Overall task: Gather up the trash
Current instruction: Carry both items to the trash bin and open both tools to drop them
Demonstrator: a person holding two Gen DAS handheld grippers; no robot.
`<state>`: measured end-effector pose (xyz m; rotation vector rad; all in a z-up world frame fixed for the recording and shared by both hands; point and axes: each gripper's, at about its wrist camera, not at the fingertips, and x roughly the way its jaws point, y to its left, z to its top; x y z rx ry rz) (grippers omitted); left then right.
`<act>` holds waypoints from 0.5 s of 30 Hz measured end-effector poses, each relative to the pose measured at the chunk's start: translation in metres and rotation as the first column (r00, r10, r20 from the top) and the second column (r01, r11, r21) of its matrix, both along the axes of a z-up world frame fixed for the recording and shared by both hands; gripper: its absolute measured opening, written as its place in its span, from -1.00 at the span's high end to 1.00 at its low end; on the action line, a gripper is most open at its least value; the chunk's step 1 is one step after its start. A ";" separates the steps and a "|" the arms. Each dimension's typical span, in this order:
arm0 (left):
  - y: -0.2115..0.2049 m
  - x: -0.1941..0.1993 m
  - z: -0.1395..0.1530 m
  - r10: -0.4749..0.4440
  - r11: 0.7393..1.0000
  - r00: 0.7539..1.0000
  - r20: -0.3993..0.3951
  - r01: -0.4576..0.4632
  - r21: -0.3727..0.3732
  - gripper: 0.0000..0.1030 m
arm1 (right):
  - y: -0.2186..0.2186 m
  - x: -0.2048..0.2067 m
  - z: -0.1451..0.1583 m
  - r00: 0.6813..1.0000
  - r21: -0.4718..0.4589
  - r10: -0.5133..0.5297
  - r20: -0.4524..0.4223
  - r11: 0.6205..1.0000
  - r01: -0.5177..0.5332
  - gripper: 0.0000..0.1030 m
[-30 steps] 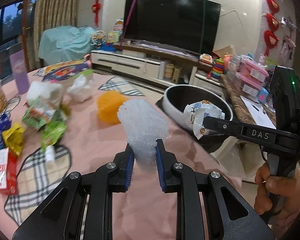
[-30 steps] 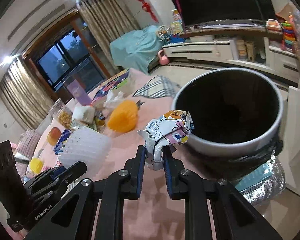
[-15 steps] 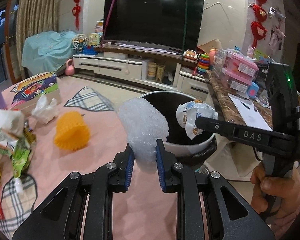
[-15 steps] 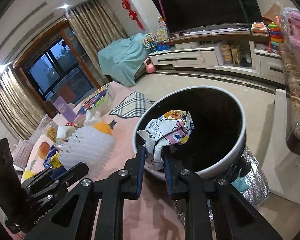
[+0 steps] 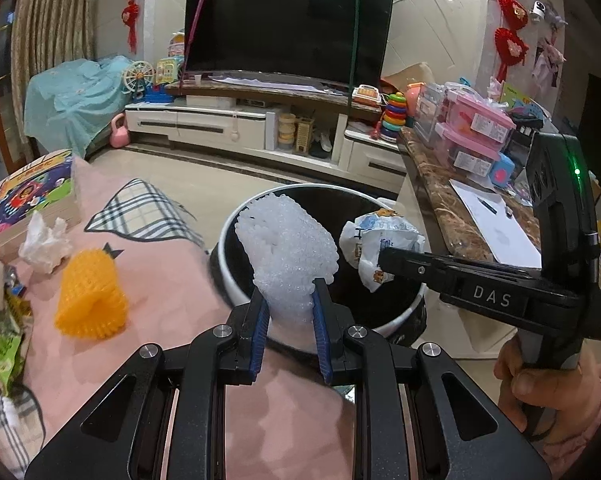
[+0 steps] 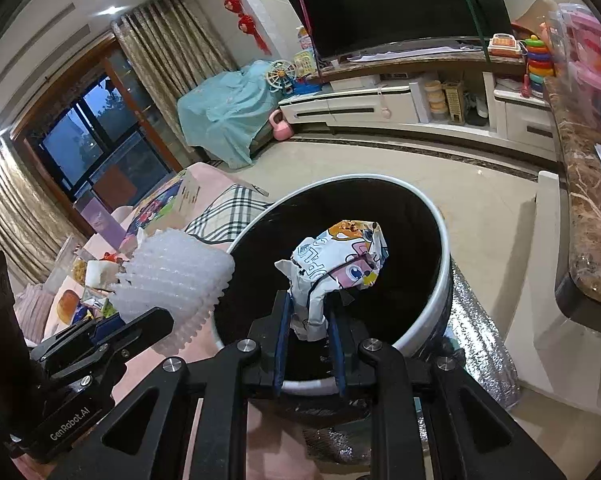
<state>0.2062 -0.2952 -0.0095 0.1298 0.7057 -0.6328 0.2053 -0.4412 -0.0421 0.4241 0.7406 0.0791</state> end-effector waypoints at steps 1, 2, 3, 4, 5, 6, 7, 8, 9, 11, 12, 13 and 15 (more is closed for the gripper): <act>-0.002 0.001 0.000 -0.003 1.000 1.000 -0.002 0.003 0.003 0.63 | -0.001 0.002 0.000 1.000 -0.001 0.001 -0.002 1.000 -0.001 0.64; -0.004 0.002 -0.001 -0.005 1.000 1.000 -0.005 0.005 0.005 0.63 | -0.002 0.004 -0.001 1.000 -0.002 0.002 -0.004 1.000 -0.002 0.64; -0.006 0.004 -0.002 -0.007 1.000 1.000 -0.009 0.007 0.009 0.62 | -0.003 0.006 -0.001 1.000 -0.007 0.003 -0.008 1.000 -0.003 0.64; -0.007 0.006 -0.003 -0.007 1.000 1.000 -0.013 0.007 0.011 0.62 | -0.003 0.008 -0.001 1.000 -0.012 0.005 -0.011 1.000 -0.005 0.63; -0.008 0.009 -0.004 -0.006 1.000 1.000 -0.019 0.006 0.013 0.60 | -0.003 0.010 -0.001 1.000 -0.019 0.006 -0.014 1.000 -0.006 0.62; -0.008 0.011 -0.005 -0.004 1.000 1.000 -0.025 0.004 0.015 0.57 | -0.004 0.013 -0.001 1.000 -0.024 0.007 -0.017 1.000 -0.008 0.56; -0.009 0.015 -0.007 -0.002 1.000 0.999 -0.036 0.003 0.018 0.54 | -0.004 0.015 -0.001 1.000 -0.028 0.008 -0.019 1.000 -0.008 0.56; -0.009 0.017 -0.009 -0.002 1.000 0.999 -0.045 0.003 0.019 0.51 | -0.005 0.016 -0.001 1.000 -0.034 0.008 -0.024 0.999 -0.009 0.56; -0.010 0.019 -0.010 0.001 1.000 0.999 -0.050 0.000 0.023 0.40 | -0.005 0.018 -0.001 1.000 -0.038 0.008 -0.026 0.999 -0.009 0.55; -0.010 0.021 -0.013 0.004 1.000 0.998 -0.055 -0.002 0.030 0.21 | -0.007 0.019 -0.002 0.999 -0.047 0.000 -0.036 0.999 -0.002 0.47; -0.010 0.021 -0.014 0.007 0.999 0.998 -0.059 -0.005 0.034 0.06 | -0.008 0.019 -0.002 0.999 -0.052 -0.009 -0.042 0.999 0.007 0.32; -0.009 0.021 -0.015 0.012 0.999 0.998 -0.058 -0.010 0.033 0.01 | -0.009 0.019 -0.002 0.999 -0.053 -0.017 -0.043 0.998 0.014 0.03; -0.007 0.021 -0.015 0.020 0.999 0.998 -0.057 -0.018 0.029 -0.13 | -0.012 0.017 -0.002 0.999 -0.048 -0.026 -0.038 0.999 0.025 -0.14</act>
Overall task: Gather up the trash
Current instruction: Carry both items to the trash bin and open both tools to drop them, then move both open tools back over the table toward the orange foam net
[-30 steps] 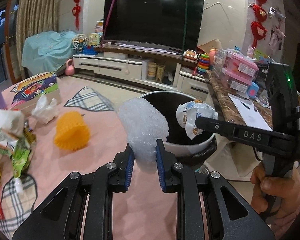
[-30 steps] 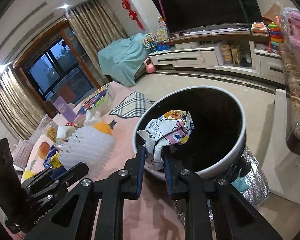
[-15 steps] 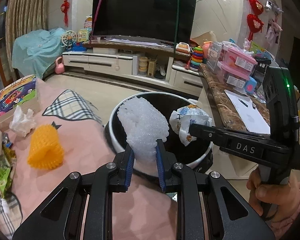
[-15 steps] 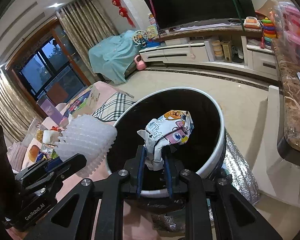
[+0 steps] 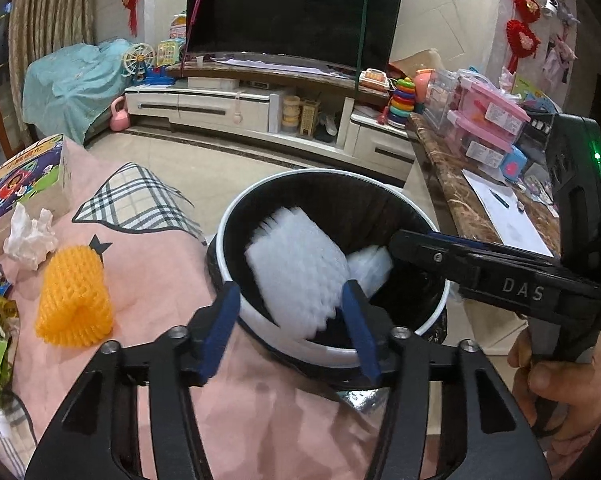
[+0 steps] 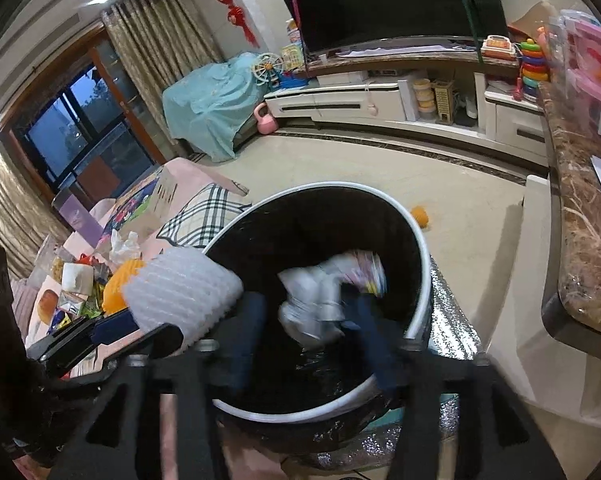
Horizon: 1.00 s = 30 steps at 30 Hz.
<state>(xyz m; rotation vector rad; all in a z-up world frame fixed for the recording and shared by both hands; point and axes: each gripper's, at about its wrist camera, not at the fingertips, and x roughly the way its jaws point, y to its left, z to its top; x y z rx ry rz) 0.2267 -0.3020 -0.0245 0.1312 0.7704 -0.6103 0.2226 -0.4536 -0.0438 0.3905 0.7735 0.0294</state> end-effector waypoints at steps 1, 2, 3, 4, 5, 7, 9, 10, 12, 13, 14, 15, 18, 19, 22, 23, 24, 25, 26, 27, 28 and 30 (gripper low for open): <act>0.002 -0.001 0.000 0.007 1.000 1.000 -0.001 -0.007 0.000 -0.16 | -0.001 -0.002 0.001 1.000 0.001 -0.004 0.003 1.000 0.004 -0.14; 0.003 -0.002 -0.001 0.013 1.000 1.000 -0.002 -0.013 0.000 -0.24 | -0.002 -0.002 0.001 1.000 0.002 -0.008 0.004 1.000 0.008 -0.14; 0.005 -0.003 -0.001 0.018 1.000 1.000 -0.002 -0.018 0.000 -0.27 | -0.002 -0.004 0.002 1.000 0.006 -0.013 0.007 1.000 0.013 -0.14; 0.007 -0.004 -0.001 0.026 1.000 1.000 0.001 -0.026 0.004 -0.28 | -0.003 -0.004 0.003 1.000 0.009 -0.016 0.011 1.000 0.016 -0.18; 0.010 -0.006 -0.002 0.035 0.999 0.999 0.003 -0.035 0.010 -0.32 | -0.002 -0.007 0.005 1.000 0.009 -0.021 0.018 1.000 0.021 -0.20; 0.017 -0.011 -0.003 0.055 0.998 0.998 0.010 -0.055 0.011 -0.38 | 0.002 -0.011 0.008 0.999 0.000 -0.025 0.034 1.000 0.025 -0.29; 0.027 -0.017 -0.004 0.075 0.997 0.997 0.014 -0.075 0.010 -0.40 | 0.008 -0.017 0.010 0.998 0.008 -0.024 0.050 1.000 0.024 -0.43; 0.032 -0.020 -0.005 0.087 0.996 0.996 0.015 -0.087 0.011 -0.41 | 0.010 -0.017 0.011 0.998 0.014 -0.023 0.056 1.000 0.022 -0.49; 0.043 -0.025 -0.007 0.109 0.994 0.994 0.011 -0.109 0.005 -0.41 | 0.016 -0.020 0.012 0.998 0.018 -0.018 0.064 1.000 0.017 -0.52; 0.050 -0.027 -0.008 0.122 0.993 0.992 0.009 -0.122 0.001 -0.41 | 0.020 -0.022 0.012 0.998 0.019 -0.014 0.066 1.000 0.012 -0.53; 0.056 -0.030 -0.008 0.133 0.991 0.991 0.008 -0.133 -0.001 -0.41 | 0.023 -0.024 0.012 0.998 0.022 -0.010 0.066 1.000 0.008 -0.54; 0.064 -0.034 -0.010 0.149 0.989 0.989 0.005 -0.149 -0.005 -0.41 | 0.028 -0.025 0.011 0.998 0.030 -0.006 0.068 1.000 0.004 -0.57; 0.084 -0.042 -0.013 0.183 0.983 0.983 -0.001 -0.183 -0.007 -0.41 | 0.039 -0.030 0.011 0.997 0.045 0.001 0.072 0.999 -0.005 -0.62; 0.089 -0.044 -0.014 0.193 0.981 0.981 -0.003 -0.193 -0.007 -0.41 | 0.044 -0.032 0.011 0.997 0.049 0.005 0.074 0.999 -0.009 -0.62; 0.110 -0.052 -0.016 0.232 0.973 0.973 -0.011 -0.232 -0.017 -0.41 | 0.059 -0.037 0.011 0.997 0.055 0.024 0.079 0.998 -0.028 -0.65; 0.116 -0.053 -0.016 0.242 0.970 0.970 -0.013 -0.242 -0.020 -0.41 | 0.065 -0.038 0.011 0.996 0.054 0.032 0.079 0.998 -0.037 -0.66; 0.124 -0.056 -0.017 0.257 0.966 0.966 -0.013 -0.257 -0.021 -0.41 | 0.070 -0.039 0.011 0.996 0.054 0.040 0.080 0.998 -0.044 -0.67; 0.129 -0.058 -0.017 0.267 0.963 0.964 -0.012 -0.267 -0.020 -0.41 | 0.077 -0.040 0.011 0.996 0.055 0.050 0.080 0.997 -0.055 -0.67; 0.136 -0.060 -0.017 0.278 0.960 0.960 -0.011 -0.278 -0.021 -0.41 | 0.081 -0.041 0.010 0.995 0.057 0.058 0.080 0.996 -0.063 -0.67; 0.142 -0.062 -0.018 0.291 0.956 0.957 -0.011 -0.291 -0.021 -0.41 | 0.087 -0.041 0.010 0.994 0.059 0.070 0.079 0.995 -0.075 -0.68; 0.149 -0.065 -0.018 0.304 0.952 0.952 -0.012 -0.305 -0.024 -0.41 | 0.093 -0.043 0.010 0.994 0.058 0.080 0.078 0.995 -0.084 -0.68; 0.162 -0.068 -0.019 0.327 0.944 0.945 -0.016 -0.328 -0.029 -0.42 | 0.105 -0.044 0.009 0.992 0.058 0.103 0.077 0.993 -0.107 -0.68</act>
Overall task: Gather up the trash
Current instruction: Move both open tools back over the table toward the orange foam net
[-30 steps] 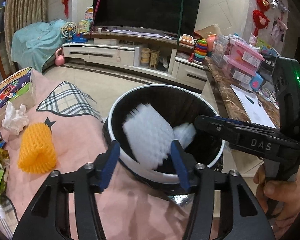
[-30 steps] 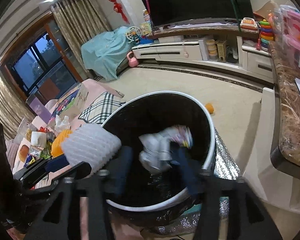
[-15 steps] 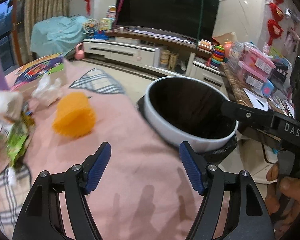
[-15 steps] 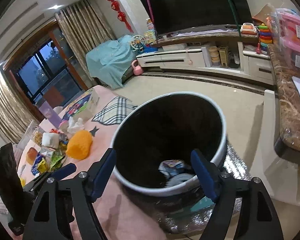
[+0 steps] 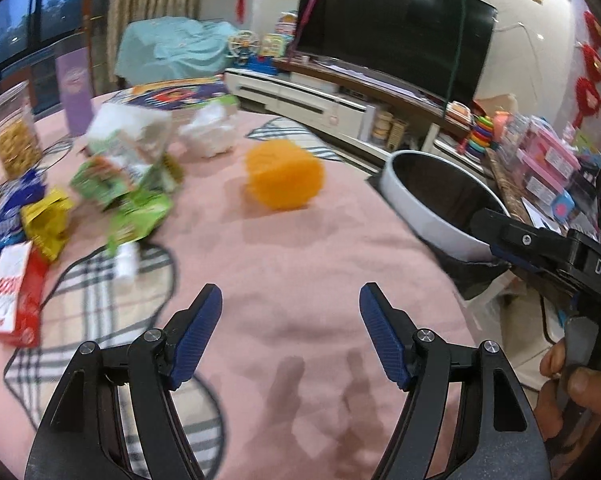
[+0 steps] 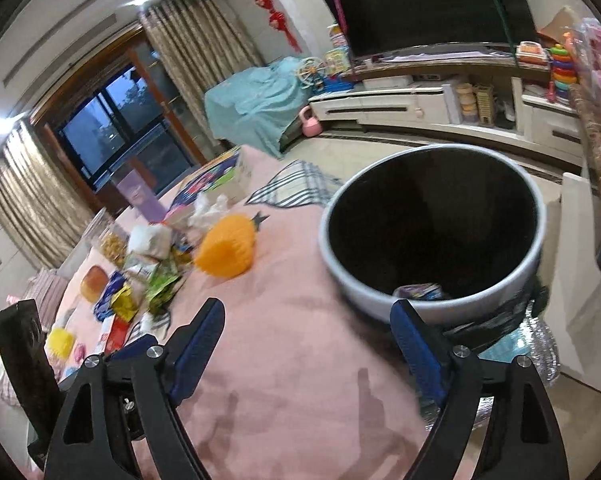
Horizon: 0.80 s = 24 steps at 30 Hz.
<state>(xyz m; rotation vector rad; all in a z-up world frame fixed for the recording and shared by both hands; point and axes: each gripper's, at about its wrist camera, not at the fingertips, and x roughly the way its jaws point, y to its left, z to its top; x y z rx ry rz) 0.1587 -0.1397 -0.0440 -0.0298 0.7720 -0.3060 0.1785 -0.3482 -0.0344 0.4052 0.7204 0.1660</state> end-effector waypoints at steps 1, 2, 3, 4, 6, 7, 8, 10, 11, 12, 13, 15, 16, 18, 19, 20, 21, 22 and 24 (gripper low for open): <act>0.007 -0.002 -0.001 0.015 1.000 1.000 -0.002 -0.015 -0.001 -0.42 | 0.006 0.000 0.000 1.000 0.000 0.011 0.000 1.000 -0.011 -0.69; 0.012 -0.003 -0.002 0.026 1.000 1.000 -0.004 -0.026 -0.003 -0.42 | 0.011 -0.001 0.000 1.000 -0.001 0.017 0.000 1.000 -0.017 -0.69; 0.019 -0.004 -0.003 0.042 0.999 0.999 -0.008 -0.042 -0.003 -0.42 | 0.017 -0.001 0.000 1.000 -0.002 0.028 0.000 1.000 -0.028 -0.72; 0.024 -0.005 -0.004 0.053 0.999 0.999 -0.010 -0.053 -0.004 -0.42 | 0.021 -0.001 -0.001 0.999 -0.003 0.034 0.000 0.999 -0.034 -0.74; 0.037 -0.006 -0.006 0.082 0.997 0.996 -0.018 -0.082 -0.007 -0.42 | 0.032 -0.001 -0.001 0.999 -0.003 0.052 0.000 0.999 -0.052 -0.74; 0.041 -0.006 -0.007 0.093 0.996 0.995 -0.023 -0.093 -0.007 -0.42 | 0.036 0.000 -0.002 0.998 -0.003 0.059 -0.001 0.998 -0.059 -0.74; 0.047 -0.006 -0.008 0.104 0.995 0.994 -0.028 -0.104 -0.008 -0.42 | 0.040 0.000 -0.002 0.998 -0.004 0.068 -0.001 0.998 -0.068 -0.74; 0.055 -0.005 -0.008 0.122 0.992 0.992 -0.032 -0.123 -0.009 -0.42 | 0.049 0.002 -0.003 0.996 -0.008 0.085 -0.003 0.996 -0.085 -0.74; 0.059 -0.005 -0.009 0.131 0.991 0.991 -0.033 -0.131 -0.009 -0.42 | 0.053 0.003 -0.004 0.996 -0.009 0.092 -0.006 0.996 -0.092 -0.74; 0.063 -0.005 -0.010 0.139 0.990 0.990 -0.034 -0.140 -0.010 -0.42 | 0.057 0.005 -0.005 0.995 -0.009 0.098 -0.009 0.995 -0.098 -0.74; 0.067 -0.005 -0.010 0.146 0.989 0.989 -0.035 -0.147 -0.011 -0.42 | 0.060 0.005 -0.006 0.995 -0.009 0.101 -0.011 0.995 -0.101 -0.74; 0.072 -0.004 -0.010 0.156 0.988 0.987 -0.037 -0.156 -0.014 -0.42 | 0.067 0.008 -0.007 0.993 -0.010 0.113 -0.015 0.994 -0.113 -0.74; 0.073 -0.003 -0.010 0.158 0.987 0.987 -0.037 -0.159 -0.014 -0.42 | 0.069 0.009 -0.008 0.993 -0.012 0.117 -0.016 0.993 -0.117 -0.74; 0.077 -0.002 -0.011 0.165 0.986 0.986 -0.039 -0.165 -0.013 -0.42 | 0.075 0.012 -0.010 0.992 -0.015 0.127 -0.020 0.992 -0.127 -0.74; 0.078 0.000 -0.011 0.166 0.986 0.985 -0.042 -0.167 -0.015 -0.42 | 0.077 0.013 -0.010 0.991 -0.016 0.131 -0.021 0.991 -0.132 -0.74; 0.079 0.001 -0.011 0.167 0.986 0.985 -0.044 -0.168 -0.015 -0.43 | 0.080 0.015 -0.011 0.991 -0.019 0.135 -0.023 0.991 -0.136 -0.74; 0.080 0.002 -0.012 0.169 0.985 0.985 -0.046 -0.170 -0.015 -0.43 | 0.081 0.017 -0.011 0.990 -0.022 0.138 -0.025 0.990 -0.138 -0.74; 0.080 0.003 -0.012 0.170 0.985 0.984 -0.047 -0.171 -0.013 -0.43 | 0.083 0.018 -0.012 0.990 -0.024 0.139 -0.026 0.990 -0.140 -0.74; 0.080 0.006 -0.012 0.172 0.985 0.984 -0.050 -0.172 -0.011 -0.44 | 0.086 0.022 -0.014 0.989 -0.024 0.142 -0.029 0.989 -0.143 -0.74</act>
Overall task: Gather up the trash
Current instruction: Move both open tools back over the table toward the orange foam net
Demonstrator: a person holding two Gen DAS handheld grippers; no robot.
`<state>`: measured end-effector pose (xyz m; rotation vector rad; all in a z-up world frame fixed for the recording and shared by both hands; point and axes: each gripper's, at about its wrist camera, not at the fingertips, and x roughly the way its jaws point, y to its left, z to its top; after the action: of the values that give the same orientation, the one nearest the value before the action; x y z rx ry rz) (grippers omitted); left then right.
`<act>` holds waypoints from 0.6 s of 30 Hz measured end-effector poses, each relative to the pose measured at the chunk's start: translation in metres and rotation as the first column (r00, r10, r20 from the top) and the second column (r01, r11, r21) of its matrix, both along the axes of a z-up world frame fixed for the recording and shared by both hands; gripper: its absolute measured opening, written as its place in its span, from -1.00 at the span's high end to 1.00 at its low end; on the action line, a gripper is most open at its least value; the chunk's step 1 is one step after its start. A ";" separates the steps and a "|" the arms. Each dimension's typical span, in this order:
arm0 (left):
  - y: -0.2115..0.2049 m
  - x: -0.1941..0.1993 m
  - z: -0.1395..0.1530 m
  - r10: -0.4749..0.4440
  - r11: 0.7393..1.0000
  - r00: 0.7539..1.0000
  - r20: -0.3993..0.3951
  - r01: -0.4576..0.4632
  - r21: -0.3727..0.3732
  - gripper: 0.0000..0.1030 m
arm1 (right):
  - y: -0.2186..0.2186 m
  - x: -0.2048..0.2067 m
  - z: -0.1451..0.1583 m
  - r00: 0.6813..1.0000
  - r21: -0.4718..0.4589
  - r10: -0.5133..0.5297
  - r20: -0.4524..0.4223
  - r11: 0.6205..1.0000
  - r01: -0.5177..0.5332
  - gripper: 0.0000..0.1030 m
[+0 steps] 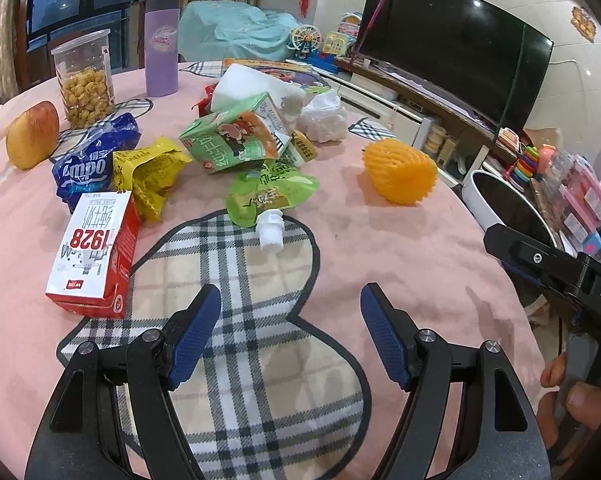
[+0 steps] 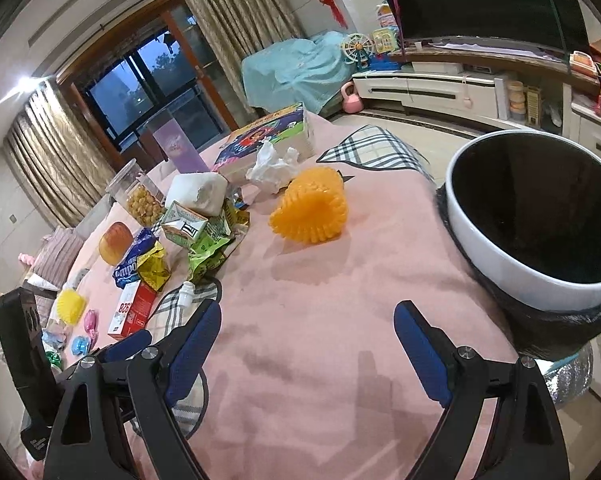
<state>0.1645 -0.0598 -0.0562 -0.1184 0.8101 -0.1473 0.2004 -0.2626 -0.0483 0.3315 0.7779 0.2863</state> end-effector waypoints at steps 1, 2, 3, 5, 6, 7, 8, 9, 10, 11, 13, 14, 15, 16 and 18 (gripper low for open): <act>0.000 0.001 0.000 0.001 1.000 1.000 -0.001 -0.001 0.001 -0.45 | 0.000 0.001 0.000 1.000 -0.001 0.001 -0.001 1.000 -0.001 -0.74; 0.000 0.003 -0.001 0.002 1.000 1.000 -0.002 -0.002 0.002 -0.46 | 0.001 0.003 -0.001 1.000 -0.002 0.002 -0.003 1.000 -0.002 -0.74; 0.001 0.005 -0.001 0.004 1.000 1.000 -0.003 -0.004 0.002 -0.47 | 0.002 0.006 -0.001 1.000 -0.003 0.004 -0.003 1.000 -0.004 -0.74; 0.002 0.009 -0.001 0.006 1.000 1.000 -0.007 -0.006 0.002 -0.48 | 0.005 0.009 -0.001 1.000 -0.006 0.005 -0.003 1.000 -0.005 -0.74; 0.003 0.011 -0.002 0.009 1.000 1.000 -0.010 -0.009 0.004 -0.48 | 0.006 0.013 -0.002 1.000 -0.007 0.008 -0.003 1.000 -0.008 -0.74; 0.003 0.015 -0.002 0.013 1.000 1.000 -0.014 -0.013 0.006 -0.48 | 0.006 0.015 -0.002 1.000 -0.007 0.009 -0.003 1.000 -0.009 -0.74; 0.003 0.017 -0.003 0.015 1.000 1.000 -0.017 -0.015 0.007 -0.49 | 0.007 0.018 -0.002 1.000 -0.009 0.010 -0.004 1.000 -0.010 -0.74; 0.003 0.021 -0.003 0.018 1.000 1.000 -0.020 -0.018 0.007 -0.49 | 0.008 0.021 -0.003 1.000 -0.010 0.011 -0.005 1.000 -0.012 -0.74; 0.003 0.024 -0.003 0.020 1.000 1.000 -0.022 -0.020 0.009 -0.49 | 0.009 0.024 -0.003 1.000 -0.012 0.013 -0.005 1.000 -0.013 -0.74; 0.003 0.028 -0.003 0.021 1.000 1.000 -0.022 -0.021 0.014 -0.49 | 0.009 0.027 -0.003 1.000 -0.013 0.013 -0.005 1.000 -0.014 -0.74; 0.001 0.037 -0.002 0.019 0.999 1.000 -0.021 -0.019 0.028 -0.50 | 0.012 0.034 -0.003 1.000 -0.017 0.016 -0.003 1.000 -0.016 -0.74; -0.001 0.041 -0.002 0.018 0.999 1.000 -0.021 -0.018 0.035 -0.51 | 0.012 0.038 -0.003 1.000 -0.018 0.017 -0.001 1.000 -0.017 -0.74; -0.002 0.046 -0.002 0.018 0.999 1.000 -0.021 -0.017 0.045 -0.51 | 0.013 0.044 -0.003 1.000 -0.022 0.017 0.001 1.000 -0.017 -0.74; -0.003 0.051 -0.003 0.016 0.999 1.000 -0.023 -0.014 0.052 -0.51 | 0.013 0.048 -0.004 1.000 -0.025 0.015 0.001 1.000 -0.015 -0.74; -0.005 0.061 -0.004 0.014 0.998 0.999 -0.031 -0.012 0.057 -0.52 | 0.014 0.058 -0.005 1.000 -0.029 0.012 0.001 1.000 -0.012 -0.74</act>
<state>0.2257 -0.0646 -0.0600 -0.0727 0.8440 -0.1100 0.2585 -0.2483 -0.0536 0.2996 0.7827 0.2867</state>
